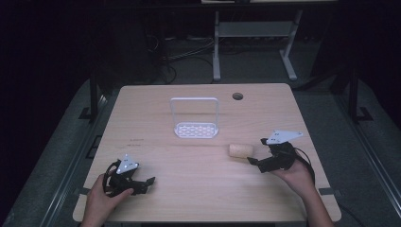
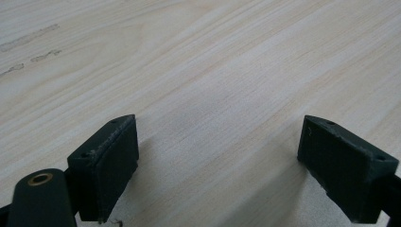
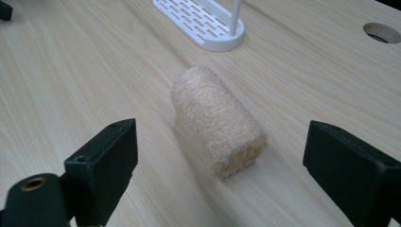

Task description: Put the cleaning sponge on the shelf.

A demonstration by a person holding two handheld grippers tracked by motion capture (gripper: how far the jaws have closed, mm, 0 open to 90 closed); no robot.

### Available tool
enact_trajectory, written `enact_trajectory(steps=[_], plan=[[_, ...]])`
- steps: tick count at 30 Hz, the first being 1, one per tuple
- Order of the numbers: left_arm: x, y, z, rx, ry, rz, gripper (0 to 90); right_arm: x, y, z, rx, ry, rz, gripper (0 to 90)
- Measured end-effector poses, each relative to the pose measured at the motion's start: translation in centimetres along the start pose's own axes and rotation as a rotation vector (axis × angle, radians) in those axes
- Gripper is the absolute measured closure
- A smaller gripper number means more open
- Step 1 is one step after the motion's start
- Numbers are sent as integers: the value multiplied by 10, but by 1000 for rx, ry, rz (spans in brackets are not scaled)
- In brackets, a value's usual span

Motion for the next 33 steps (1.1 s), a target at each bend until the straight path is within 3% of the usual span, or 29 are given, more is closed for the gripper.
enact_trajectory(steps=[17,25,33], plan=[[0,0,0,0,1,0,127,20,-22,13,58,-3,-5,106],[0,0,0,0,1,-2,127,28,-32,21,113,-9,12,106],[0,0,0,0,1,-2,127,25,-43,22,186,1,-26,106]])
Point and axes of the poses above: each handheld gripper's, and its own axes: y roughly backward along the jaws, x roughly out of its top, z roughly to its right, the point moved 4 cm from there along -y, roughly forward along the jaws, and after that the axes turned 14 degrees about z, right-handed, at the moved point
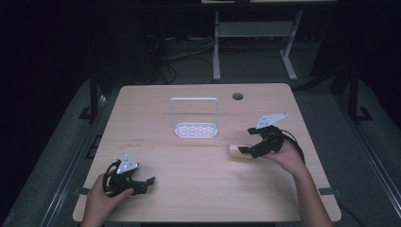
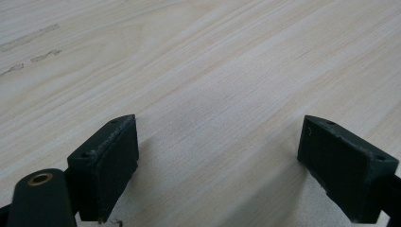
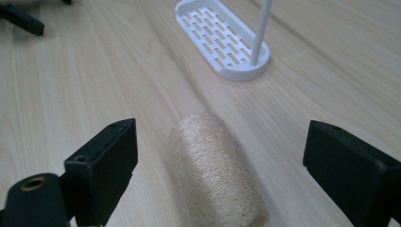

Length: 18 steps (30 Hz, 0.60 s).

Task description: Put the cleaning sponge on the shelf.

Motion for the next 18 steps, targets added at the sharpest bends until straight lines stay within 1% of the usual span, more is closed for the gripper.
enact_trajectory(steps=[1,8,10,12,18], plan=[[0,0,0,0,0,0,127,-1,-4,0,16,1,-10,106],[0,0,0,0,0,-1,127,-7,-10,0,36,4,-41,106],[0,0,0,0,0,-1,127,-9,-12,0,39,4,-47,106],[0,0,0,0,0,0,127,-12,-14,1,40,6,-60,136],[0,0,0,0,0,0,127,-19,-21,3,43,12,-105,136]])
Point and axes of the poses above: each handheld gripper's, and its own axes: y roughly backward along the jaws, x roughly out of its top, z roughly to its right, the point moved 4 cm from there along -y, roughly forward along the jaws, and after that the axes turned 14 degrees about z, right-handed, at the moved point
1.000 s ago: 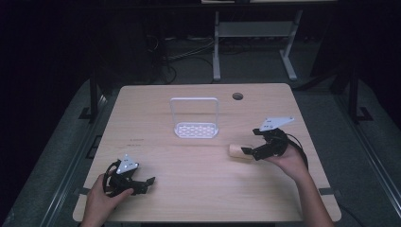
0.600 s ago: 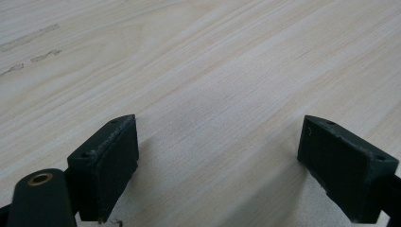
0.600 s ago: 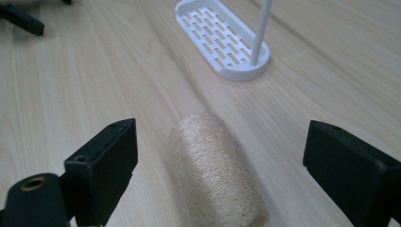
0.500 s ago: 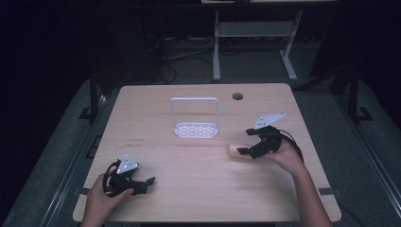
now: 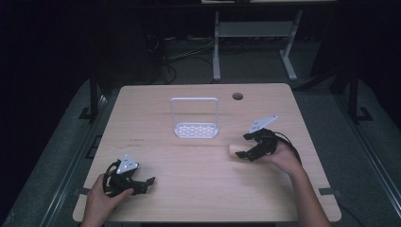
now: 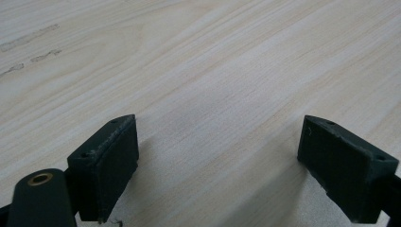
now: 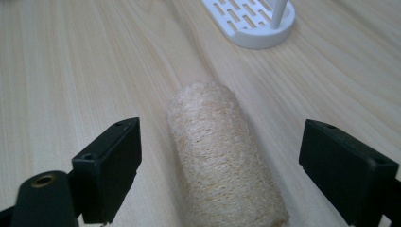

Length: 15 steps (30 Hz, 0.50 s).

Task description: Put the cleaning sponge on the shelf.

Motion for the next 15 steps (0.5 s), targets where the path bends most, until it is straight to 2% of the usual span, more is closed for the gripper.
enact_trajectory(steps=[15], plan=[[0,0,0,0,0,0,127,-9,-12,2,2,16,-55,142]])
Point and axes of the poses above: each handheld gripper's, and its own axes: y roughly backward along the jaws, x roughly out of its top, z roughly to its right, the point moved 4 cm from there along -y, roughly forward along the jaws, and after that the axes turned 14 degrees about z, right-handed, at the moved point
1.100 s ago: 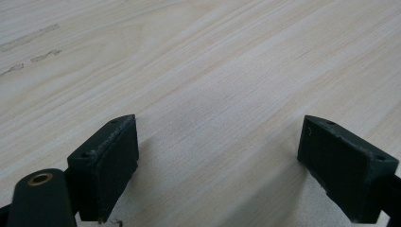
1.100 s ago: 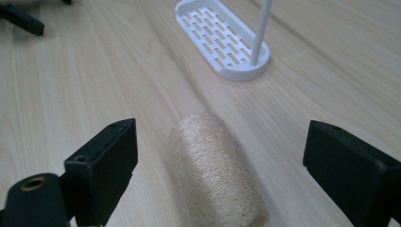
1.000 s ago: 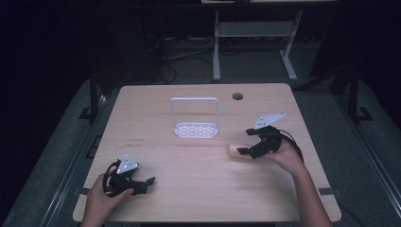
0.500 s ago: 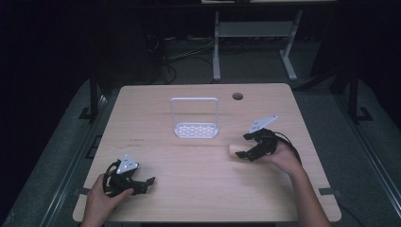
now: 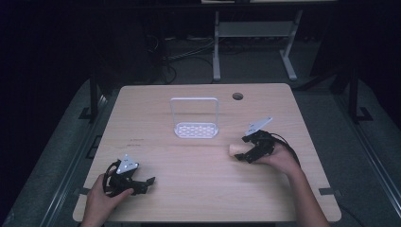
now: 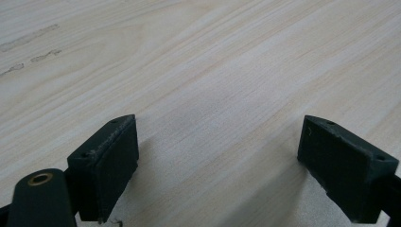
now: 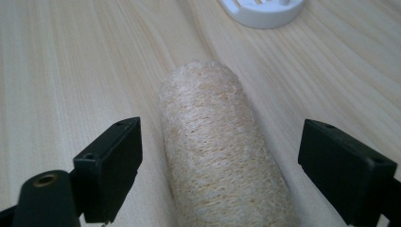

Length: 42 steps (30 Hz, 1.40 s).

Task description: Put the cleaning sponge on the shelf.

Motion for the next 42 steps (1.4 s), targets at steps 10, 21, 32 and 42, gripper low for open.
enact_trajectory(steps=[10,21,32,42], plan=[[0,0,0,0,0,0,127,-4,-7,0,-12,16,-38,170],[0,0,0,0,0,0,127,-6,-10,0,-21,39,-50,230],[0,0,0,0,0,0,127,-7,-10,-2,-22,43,-50,318],[0,0,0,0,0,0,127,-8,-8,-7,-22,9,-50,379]])
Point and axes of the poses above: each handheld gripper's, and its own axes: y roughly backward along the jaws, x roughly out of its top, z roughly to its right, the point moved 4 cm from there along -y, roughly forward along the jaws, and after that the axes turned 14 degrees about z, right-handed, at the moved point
